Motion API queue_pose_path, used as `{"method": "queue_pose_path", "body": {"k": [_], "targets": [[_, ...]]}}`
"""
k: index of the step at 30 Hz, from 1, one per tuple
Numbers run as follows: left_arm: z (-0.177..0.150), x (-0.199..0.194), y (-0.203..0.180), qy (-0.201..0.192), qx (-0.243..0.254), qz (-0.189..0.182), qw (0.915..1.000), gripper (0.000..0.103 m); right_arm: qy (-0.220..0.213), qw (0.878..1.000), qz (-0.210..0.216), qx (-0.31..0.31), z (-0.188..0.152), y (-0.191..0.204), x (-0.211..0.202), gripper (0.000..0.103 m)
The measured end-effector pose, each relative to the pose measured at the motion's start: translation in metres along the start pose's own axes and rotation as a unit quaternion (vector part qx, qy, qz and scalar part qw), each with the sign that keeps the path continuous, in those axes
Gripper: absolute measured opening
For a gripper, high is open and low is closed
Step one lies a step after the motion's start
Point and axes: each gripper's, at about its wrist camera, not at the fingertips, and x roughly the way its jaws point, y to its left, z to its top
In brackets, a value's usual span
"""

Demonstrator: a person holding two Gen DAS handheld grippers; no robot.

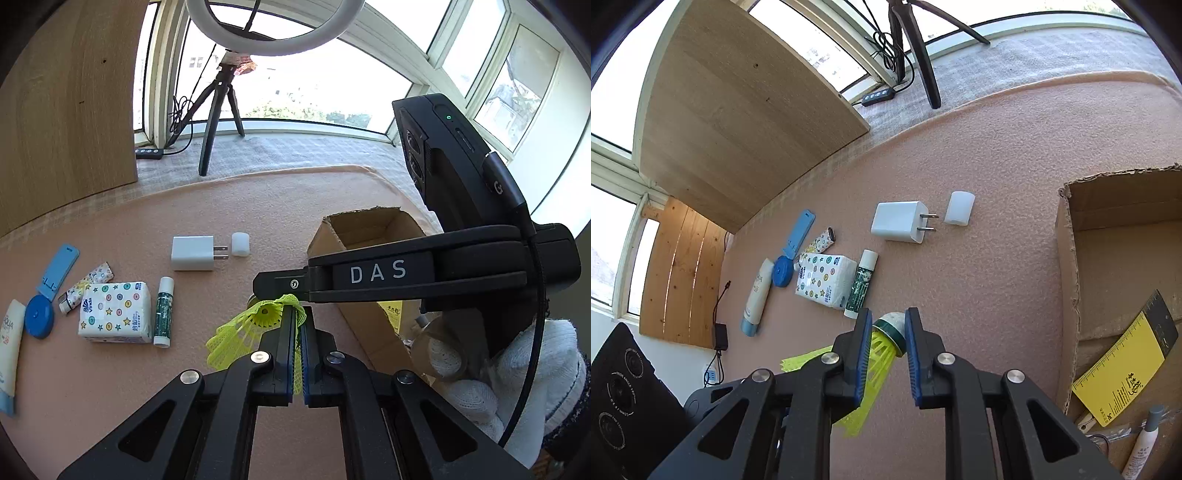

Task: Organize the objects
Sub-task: 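Grasp the yellow shuttlecock with the left gripper and lift it toward the box, then lower the shuttlecock into the box and open the left gripper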

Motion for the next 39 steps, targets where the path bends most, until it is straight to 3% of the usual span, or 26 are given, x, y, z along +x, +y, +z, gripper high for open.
{"method": "queue_pose_path", "body": {"k": [9,18,26,33,35,36,37,38,39], "targets": [[0.019,-0.002,-0.06,-0.011,0.052,-0.039,0.9978,0.002,-0.053,0.998,-0.015,0.014,-0.01,-0.022,-0.064,0.014],[0.024,0.021,-0.123,0.005,0.093,-0.075,0.9929,0.002,-0.09,0.994,-0.049,0.045,-0.031,-0.067,-0.117,0.014],[0.022,0.043,-0.161,0.021,0.114,-0.092,0.989,0.002,-0.107,0.989,-0.08,0.064,-0.045,-0.102,-0.147,0.014],[0.023,0.054,-0.171,0.039,0.122,-0.096,0.987,0.002,-0.108,0.987,-0.096,0.076,-0.053,-0.121,-0.155,0.014],[0.02,0.058,-0.171,0.051,0.13,-0.094,0.9858,0.02,-0.117,0.984,-0.113,0.068,-0.054,-0.122,-0.158,0.014],[0.019,0.059,-0.171,0.052,0.132,-0.084,0.9863,0.05,-0.126,0.982,-0.128,0.063,-0.054,-0.122,-0.16,0.016],[0.017,0.058,-0.17,0.047,0.134,-0.073,0.9871,0.077,-0.131,0.979,-0.145,0.06,-0.054,-0.123,-0.162,0.03],[0.015,0.056,-0.17,0.041,0.138,-0.067,0.9873,0.081,-0.133,0.976,-0.16,0.06,-0.054,-0.124,-0.163,0.04],[0.013,0.055,-0.17,0.038,0.144,-0.063,0.9869,0.081,-0.139,0.974,-0.169,0.061,-0.054,-0.126,-0.165,0.057]]}}
